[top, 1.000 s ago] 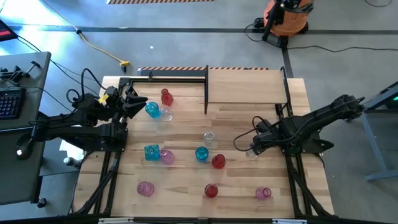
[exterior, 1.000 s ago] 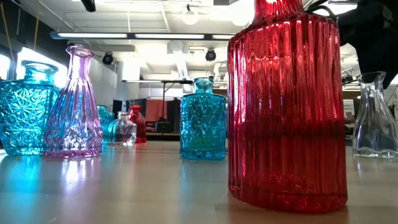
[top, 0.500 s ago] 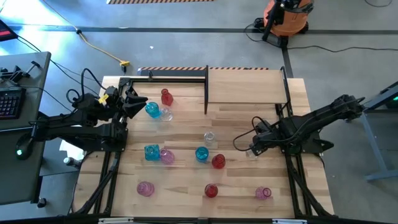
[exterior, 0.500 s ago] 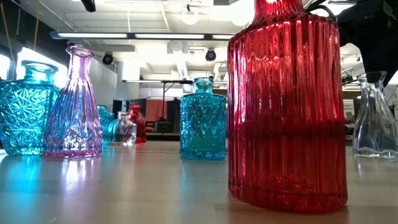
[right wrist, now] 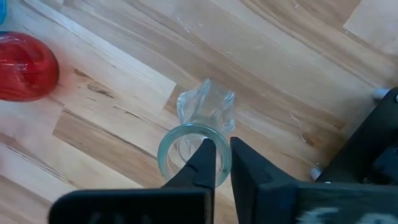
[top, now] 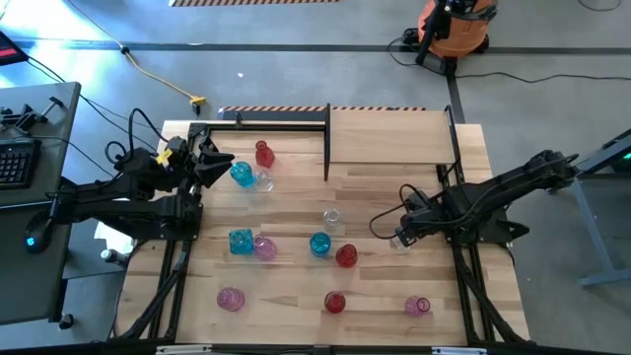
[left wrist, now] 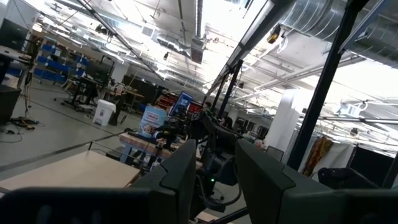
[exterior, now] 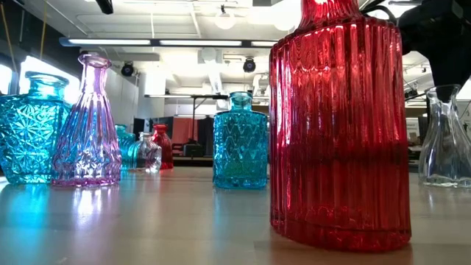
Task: Sort vases onto shelf
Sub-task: Put the bottom right transparent vase on the shelf
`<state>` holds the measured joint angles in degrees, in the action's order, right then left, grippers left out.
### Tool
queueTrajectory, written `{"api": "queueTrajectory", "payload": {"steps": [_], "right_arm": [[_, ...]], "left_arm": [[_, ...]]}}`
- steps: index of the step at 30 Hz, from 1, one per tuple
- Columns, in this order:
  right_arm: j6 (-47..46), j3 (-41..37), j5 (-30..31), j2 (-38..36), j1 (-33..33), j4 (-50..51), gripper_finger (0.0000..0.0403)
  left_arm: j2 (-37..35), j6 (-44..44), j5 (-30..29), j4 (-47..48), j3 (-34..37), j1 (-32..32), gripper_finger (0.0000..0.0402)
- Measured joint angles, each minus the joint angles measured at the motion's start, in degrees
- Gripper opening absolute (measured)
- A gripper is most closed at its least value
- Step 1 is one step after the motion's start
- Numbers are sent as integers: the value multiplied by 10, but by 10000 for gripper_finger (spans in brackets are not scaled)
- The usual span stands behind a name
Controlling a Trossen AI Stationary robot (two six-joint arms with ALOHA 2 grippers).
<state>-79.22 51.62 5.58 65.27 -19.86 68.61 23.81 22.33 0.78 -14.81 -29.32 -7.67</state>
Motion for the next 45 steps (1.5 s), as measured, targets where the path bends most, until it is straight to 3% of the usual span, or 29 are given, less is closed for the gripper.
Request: {"api": "queueTrajectory", "payload": {"steps": [20,45], "right_arm": [[-5,1,-32,-4,4,-2,1],[-3,1,-58,-106,71,-34,0]], "left_arm": [[0,0,0,0,0,0,106],[0,-16,-4,9,0,0,106]]}}
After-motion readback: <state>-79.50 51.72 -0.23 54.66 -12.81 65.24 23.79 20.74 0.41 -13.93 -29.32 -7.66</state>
